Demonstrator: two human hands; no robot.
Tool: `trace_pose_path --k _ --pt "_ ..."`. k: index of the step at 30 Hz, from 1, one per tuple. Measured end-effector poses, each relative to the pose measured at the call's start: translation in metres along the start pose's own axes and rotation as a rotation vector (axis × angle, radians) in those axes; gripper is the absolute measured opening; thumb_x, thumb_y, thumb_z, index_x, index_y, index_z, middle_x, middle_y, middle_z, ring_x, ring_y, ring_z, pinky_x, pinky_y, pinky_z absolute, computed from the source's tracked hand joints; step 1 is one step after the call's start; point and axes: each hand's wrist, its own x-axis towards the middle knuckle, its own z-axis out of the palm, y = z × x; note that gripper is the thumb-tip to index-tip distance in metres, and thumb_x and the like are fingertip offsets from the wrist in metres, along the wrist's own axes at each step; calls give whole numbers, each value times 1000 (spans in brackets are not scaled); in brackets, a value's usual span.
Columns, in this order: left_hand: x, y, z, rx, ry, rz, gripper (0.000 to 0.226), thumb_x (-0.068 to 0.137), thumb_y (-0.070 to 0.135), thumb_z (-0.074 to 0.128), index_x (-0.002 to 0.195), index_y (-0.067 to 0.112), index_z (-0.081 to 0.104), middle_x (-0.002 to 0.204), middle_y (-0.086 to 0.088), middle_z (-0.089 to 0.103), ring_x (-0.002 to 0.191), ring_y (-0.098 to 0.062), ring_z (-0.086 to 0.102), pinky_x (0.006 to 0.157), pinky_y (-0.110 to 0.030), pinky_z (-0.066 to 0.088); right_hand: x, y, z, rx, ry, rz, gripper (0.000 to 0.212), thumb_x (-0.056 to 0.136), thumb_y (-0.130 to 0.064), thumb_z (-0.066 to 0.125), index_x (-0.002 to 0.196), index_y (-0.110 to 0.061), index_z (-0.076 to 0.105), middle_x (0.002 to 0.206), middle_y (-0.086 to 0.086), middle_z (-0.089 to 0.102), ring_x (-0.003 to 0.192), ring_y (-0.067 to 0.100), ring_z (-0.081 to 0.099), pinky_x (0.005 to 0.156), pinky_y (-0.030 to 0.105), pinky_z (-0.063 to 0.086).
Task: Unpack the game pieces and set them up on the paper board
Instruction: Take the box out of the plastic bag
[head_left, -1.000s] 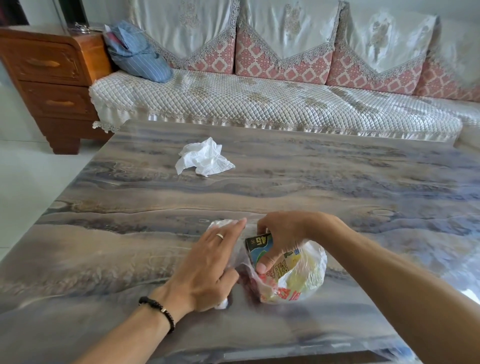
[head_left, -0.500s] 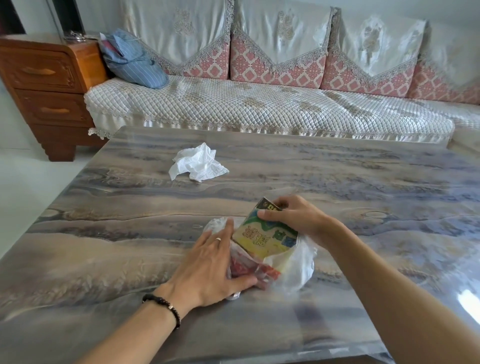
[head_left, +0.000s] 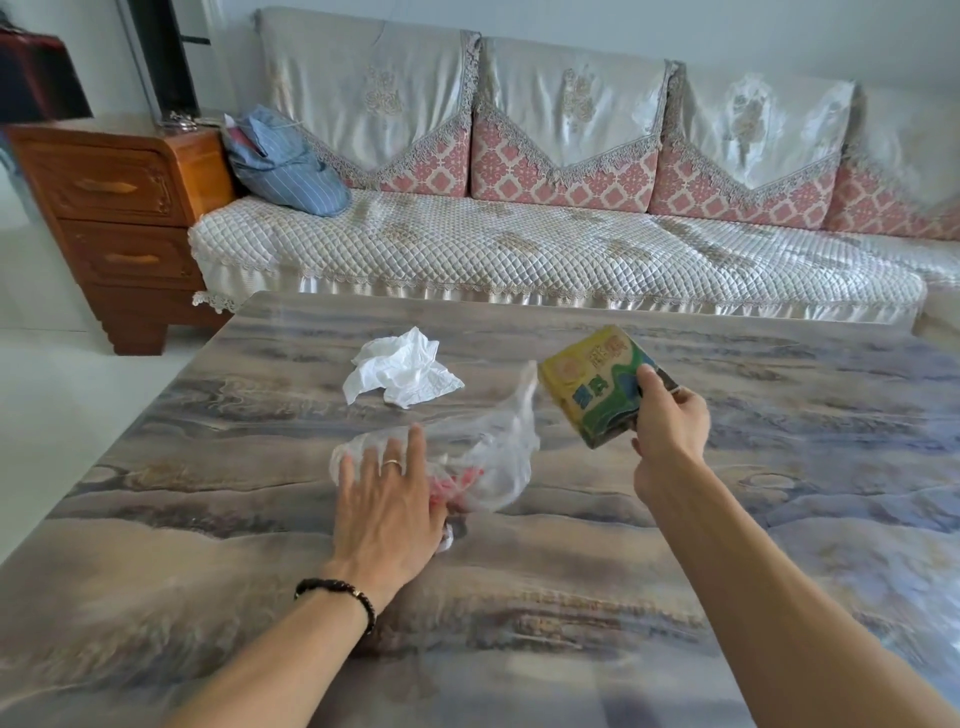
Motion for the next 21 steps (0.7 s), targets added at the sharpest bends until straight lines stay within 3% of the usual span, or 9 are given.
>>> trace_pose_path --k 2,4,6,8,12,16,21 --pt "-3 4 -1 -85 102 29 79 82 37 59 147 6 25 147 -18 40 138 -39 32 108 -61 29 2 -2 -6 2 -23 15 38 89 -37 60 113 -8 52 102 10 65 83 19 65 59 30 50" --pt "-13 12 -3 -164 151 158 70 87 48 47 148 18 27 155 -12 27 144 -37 16 111 -64 16 -1 1 -10 -30 -87 45 33 90 -34 60 109 -8 54 97 11 66 80 21 66 57 30 50" --pt "-25 22 -7 -175 22 253 66 91 68 22 148 36 22 159 -1 7 147 -34 -4 111 -64 -4 -7 8 -13 -67 -139 49 22 91 -32 59 94 -10 58 91 11 68 75 22 66 57 30 51" --pt "-26 27 -6 -119 -198 251 75 83 76 3 149 41 11 160 5 -2 145 -32 -14 110 -64 -13 -11 16 -15 -61 -167 66 21 92 -31 59 90 -10 59 89 12 68 77 25 67 61 34 53" --pt "16 27 11 -57 -353 205 71 87 72 11 150 40 -2 161 3 5 146 -31 -10 111 -63 -8 -12 32 -24 -76 -244 120 33 90 -32 61 105 -3 60 96 16 71 87 32 70 74 47 57" --pt "68 23 23 -37 -396 205 71 88 71 17 150 41 0 161 5 4 147 -28 -8 112 -62 -4 -10 40 -36 -131 -317 128 31 91 -31 61 105 -3 60 96 16 71 81 32 71 70 46 59" --pt "69 18 23 -85 -236 231 63 96 57 28 152 32 12 161 4 5 147 -25 -8 115 -57 -3 -13 49 -40 -259 -441 174 32 93 -31 59 107 -3 58 93 16 71 76 28 70 62 38 55"
